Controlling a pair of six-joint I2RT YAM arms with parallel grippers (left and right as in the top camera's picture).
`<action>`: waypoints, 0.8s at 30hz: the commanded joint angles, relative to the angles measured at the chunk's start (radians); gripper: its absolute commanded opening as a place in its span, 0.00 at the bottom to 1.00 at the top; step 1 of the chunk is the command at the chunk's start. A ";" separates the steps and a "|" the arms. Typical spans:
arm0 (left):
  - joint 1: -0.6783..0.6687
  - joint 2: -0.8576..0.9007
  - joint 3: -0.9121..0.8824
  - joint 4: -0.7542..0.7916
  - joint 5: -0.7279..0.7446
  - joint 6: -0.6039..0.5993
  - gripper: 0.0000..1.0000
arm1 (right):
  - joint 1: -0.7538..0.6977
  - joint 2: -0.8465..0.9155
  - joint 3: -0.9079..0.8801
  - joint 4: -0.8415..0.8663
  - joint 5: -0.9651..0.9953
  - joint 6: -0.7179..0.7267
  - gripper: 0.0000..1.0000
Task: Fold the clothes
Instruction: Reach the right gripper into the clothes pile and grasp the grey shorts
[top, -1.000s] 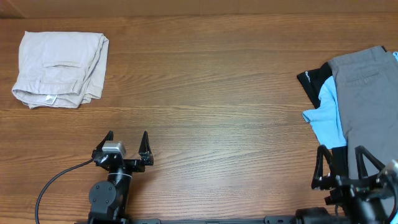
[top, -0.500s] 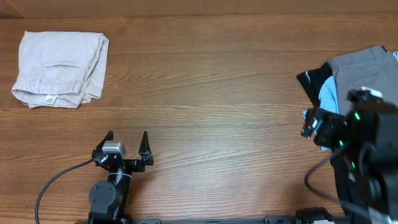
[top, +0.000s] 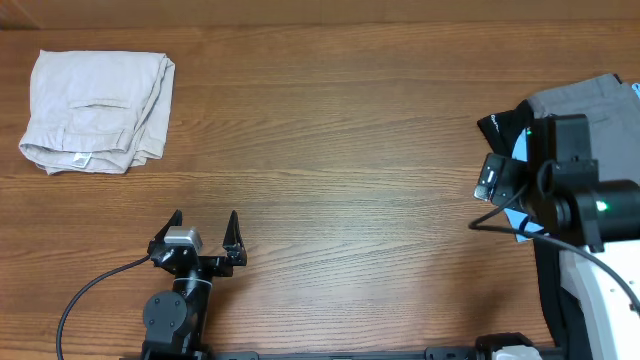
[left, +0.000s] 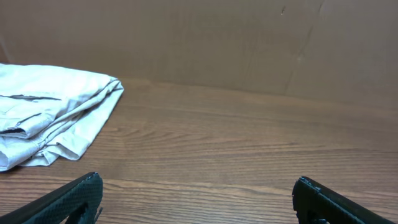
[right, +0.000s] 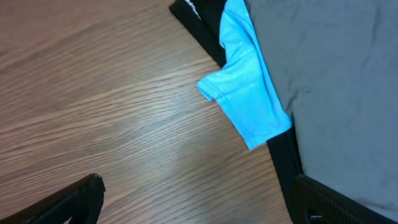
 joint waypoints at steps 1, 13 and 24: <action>-0.005 -0.011 -0.004 0.003 0.001 0.023 1.00 | 0.004 0.028 0.024 0.002 0.028 -0.005 1.00; -0.005 -0.011 -0.004 0.003 0.001 0.023 1.00 | 0.005 0.079 0.023 0.002 0.027 -0.005 1.00; -0.005 -0.011 -0.004 0.003 0.001 0.022 1.00 | -0.151 0.196 0.023 0.063 0.024 -0.006 1.00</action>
